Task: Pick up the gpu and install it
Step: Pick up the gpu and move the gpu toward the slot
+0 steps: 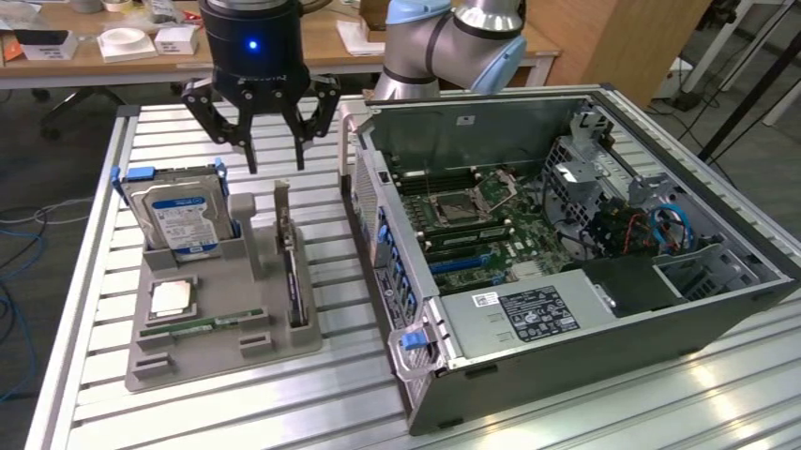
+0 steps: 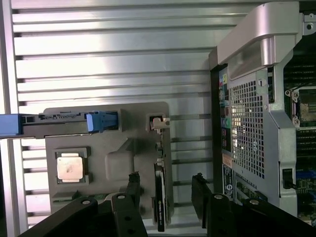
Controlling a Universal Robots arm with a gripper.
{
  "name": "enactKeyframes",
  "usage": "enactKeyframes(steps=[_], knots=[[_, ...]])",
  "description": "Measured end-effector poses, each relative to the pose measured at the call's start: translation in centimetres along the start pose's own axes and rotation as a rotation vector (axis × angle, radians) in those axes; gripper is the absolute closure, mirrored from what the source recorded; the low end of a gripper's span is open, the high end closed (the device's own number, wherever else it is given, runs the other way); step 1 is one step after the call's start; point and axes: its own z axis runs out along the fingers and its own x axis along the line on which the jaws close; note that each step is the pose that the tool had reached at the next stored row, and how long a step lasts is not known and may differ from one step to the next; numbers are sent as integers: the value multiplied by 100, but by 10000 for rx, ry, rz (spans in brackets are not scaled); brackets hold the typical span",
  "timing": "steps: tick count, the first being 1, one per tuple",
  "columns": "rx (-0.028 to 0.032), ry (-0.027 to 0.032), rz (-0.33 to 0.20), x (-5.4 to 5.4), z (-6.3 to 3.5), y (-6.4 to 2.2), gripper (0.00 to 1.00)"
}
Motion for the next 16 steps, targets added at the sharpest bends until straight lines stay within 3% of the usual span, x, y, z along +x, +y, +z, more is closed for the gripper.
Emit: enactKeyframes(steps=[16], knots=[[-1,-1,0,1,49,-2,45]])
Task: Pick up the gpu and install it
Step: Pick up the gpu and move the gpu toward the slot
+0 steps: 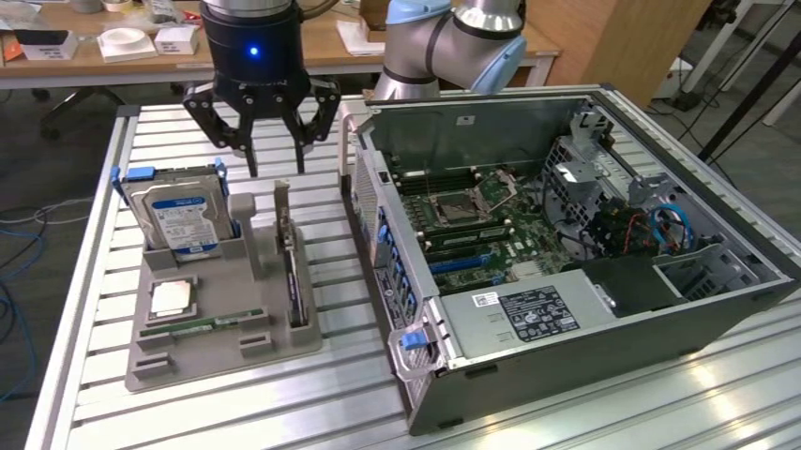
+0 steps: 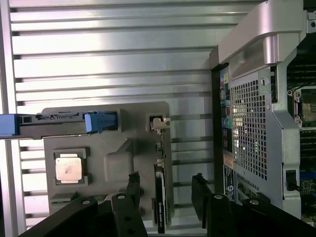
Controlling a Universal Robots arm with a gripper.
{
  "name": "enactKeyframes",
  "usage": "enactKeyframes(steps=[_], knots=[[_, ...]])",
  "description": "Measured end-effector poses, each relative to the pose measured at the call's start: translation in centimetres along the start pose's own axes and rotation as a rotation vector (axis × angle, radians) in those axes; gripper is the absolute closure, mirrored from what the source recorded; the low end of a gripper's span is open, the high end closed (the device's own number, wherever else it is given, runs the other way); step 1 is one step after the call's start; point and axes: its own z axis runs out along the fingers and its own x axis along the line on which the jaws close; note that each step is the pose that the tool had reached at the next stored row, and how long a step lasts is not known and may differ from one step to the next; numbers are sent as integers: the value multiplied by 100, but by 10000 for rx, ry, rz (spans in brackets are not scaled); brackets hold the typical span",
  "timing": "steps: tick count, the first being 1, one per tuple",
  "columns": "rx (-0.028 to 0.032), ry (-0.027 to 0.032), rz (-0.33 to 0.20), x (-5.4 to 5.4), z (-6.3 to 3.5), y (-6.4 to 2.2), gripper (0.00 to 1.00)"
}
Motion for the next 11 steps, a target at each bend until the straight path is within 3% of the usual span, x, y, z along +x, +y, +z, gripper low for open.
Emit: enactKeyframes(steps=[11], knots=[[5,1,0,1,31,-1,45]])
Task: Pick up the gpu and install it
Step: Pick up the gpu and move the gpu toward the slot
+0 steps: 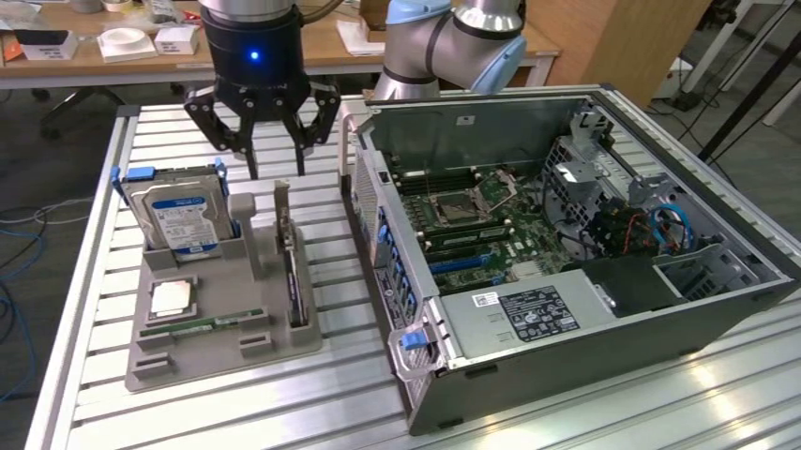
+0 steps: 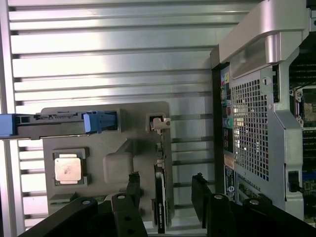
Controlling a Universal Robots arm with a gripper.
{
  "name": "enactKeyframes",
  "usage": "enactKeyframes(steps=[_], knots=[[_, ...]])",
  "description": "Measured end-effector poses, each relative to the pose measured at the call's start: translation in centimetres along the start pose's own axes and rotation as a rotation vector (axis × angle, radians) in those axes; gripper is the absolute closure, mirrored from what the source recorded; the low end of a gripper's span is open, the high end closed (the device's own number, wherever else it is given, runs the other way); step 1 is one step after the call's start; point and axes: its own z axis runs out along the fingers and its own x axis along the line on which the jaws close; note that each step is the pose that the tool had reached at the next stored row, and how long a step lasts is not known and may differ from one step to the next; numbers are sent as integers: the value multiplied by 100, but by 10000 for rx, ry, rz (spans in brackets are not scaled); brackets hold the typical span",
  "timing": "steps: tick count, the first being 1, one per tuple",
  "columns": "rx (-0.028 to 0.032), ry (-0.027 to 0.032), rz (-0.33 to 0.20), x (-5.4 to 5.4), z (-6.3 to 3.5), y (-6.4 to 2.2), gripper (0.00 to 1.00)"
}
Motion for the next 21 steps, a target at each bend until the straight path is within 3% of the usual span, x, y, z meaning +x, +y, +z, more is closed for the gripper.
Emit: enactKeyframes(steps=[21], knots=[[1,0,0,1,25,-1,45]])
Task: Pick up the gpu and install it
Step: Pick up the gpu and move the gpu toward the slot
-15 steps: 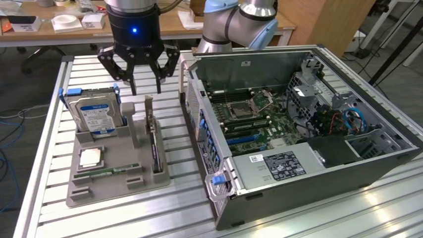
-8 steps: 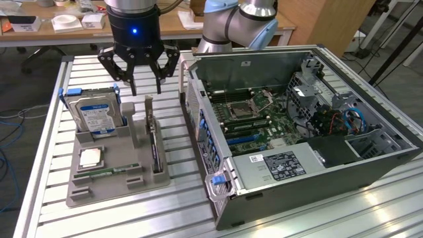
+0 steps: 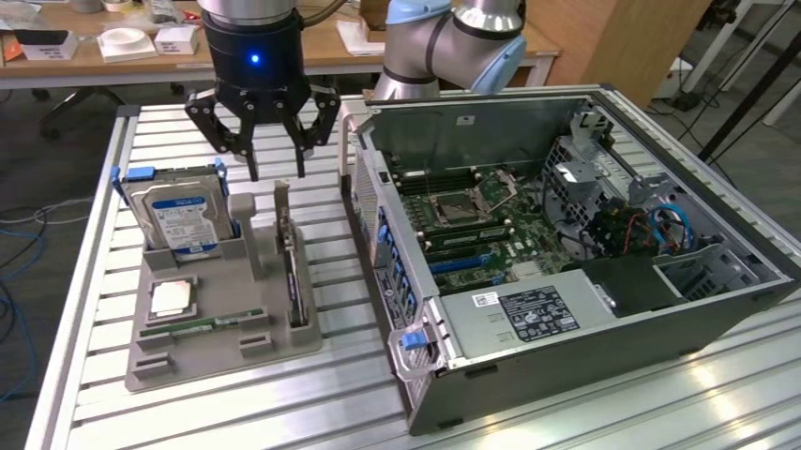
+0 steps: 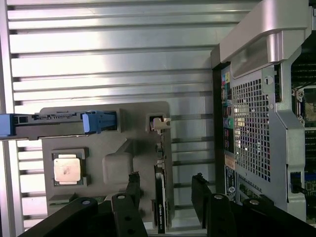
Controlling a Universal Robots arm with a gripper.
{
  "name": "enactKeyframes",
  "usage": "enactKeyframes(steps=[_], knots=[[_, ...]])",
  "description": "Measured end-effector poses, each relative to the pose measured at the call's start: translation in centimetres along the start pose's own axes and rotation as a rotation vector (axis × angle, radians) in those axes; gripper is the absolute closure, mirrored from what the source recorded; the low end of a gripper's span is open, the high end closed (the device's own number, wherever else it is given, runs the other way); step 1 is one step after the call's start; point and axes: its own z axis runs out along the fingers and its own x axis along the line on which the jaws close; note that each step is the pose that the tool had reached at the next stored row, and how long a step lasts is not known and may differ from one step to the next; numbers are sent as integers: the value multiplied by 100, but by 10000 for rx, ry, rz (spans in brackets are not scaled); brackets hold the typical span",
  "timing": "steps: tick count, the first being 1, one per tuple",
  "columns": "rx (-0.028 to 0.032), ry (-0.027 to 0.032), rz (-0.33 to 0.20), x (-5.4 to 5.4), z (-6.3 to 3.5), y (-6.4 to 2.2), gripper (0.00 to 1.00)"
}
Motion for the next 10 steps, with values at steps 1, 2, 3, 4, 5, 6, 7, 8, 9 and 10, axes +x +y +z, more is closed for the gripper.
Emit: enactKeyframes(steps=[1,2,3,4,5,6,7,8,9,10], knots=[[0,0,0,0,0,0,45],[0,-1,0,0,0,0,45],[0,0,0,0,8,-1,45],[8,-1,-1,0,18,-2,45],[15,-1,-1,1,30,-3,45],[16,-1,-1,1,32,-4,45],[17,-1,0,2,35,-4,45],[18,-2,0,2,37,-4,45],[18,-2,0,2,40,-5,45],[20,-2,1,2,42,-5,45]])
